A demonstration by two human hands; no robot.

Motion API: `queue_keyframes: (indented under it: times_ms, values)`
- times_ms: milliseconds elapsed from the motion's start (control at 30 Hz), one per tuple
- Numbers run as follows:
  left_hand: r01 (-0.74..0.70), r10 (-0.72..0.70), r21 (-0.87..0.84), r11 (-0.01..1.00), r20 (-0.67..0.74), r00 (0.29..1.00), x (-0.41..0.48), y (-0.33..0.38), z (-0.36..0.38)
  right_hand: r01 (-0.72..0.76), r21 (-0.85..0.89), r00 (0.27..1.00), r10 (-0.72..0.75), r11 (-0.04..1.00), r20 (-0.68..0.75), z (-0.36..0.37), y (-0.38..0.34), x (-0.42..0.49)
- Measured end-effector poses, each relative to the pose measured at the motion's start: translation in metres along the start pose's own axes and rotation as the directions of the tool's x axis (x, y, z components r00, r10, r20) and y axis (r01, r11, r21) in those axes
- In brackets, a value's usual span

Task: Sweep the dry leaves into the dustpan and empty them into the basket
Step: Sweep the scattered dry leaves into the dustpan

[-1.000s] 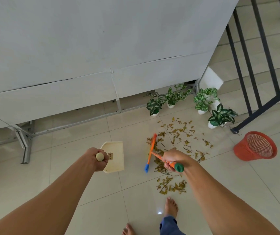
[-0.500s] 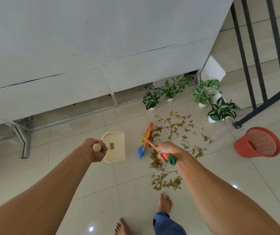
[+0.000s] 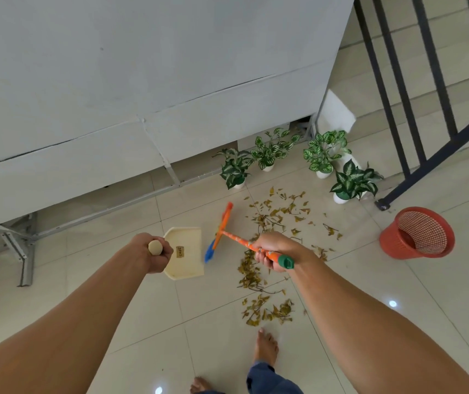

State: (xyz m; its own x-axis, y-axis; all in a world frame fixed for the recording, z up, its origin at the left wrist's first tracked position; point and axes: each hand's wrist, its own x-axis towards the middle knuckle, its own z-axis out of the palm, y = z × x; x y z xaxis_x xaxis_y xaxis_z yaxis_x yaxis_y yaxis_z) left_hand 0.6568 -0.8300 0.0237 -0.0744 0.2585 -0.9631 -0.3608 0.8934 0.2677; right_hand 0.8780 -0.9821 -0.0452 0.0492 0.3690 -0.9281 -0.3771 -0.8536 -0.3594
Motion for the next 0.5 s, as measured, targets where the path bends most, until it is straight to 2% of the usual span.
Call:
queue_keyframes:
  times_ms: [200,367,500]
  values:
    - [0.012,-0.011,-0.041,0.999,0.012,1.0,0.002,0.003,0.006,0.034,0.061,0.999,-0.035,0.998,0.01,-0.018,0.008,-0.014]
    - [0.0,0.0,-0.001,1.0,0.008,1.0,0.006,0.005,0.019,0.007,-0.048,1.0,-0.007,0.999,-0.001,-0.025,-0.002,0.0]
    - [-0.017,0.017,0.031,0.999,0.009,1.0,0.003,0.007,0.029,0.009,0.061,1.0,-0.01,0.998,0.019,-0.017,-0.025,0.023]
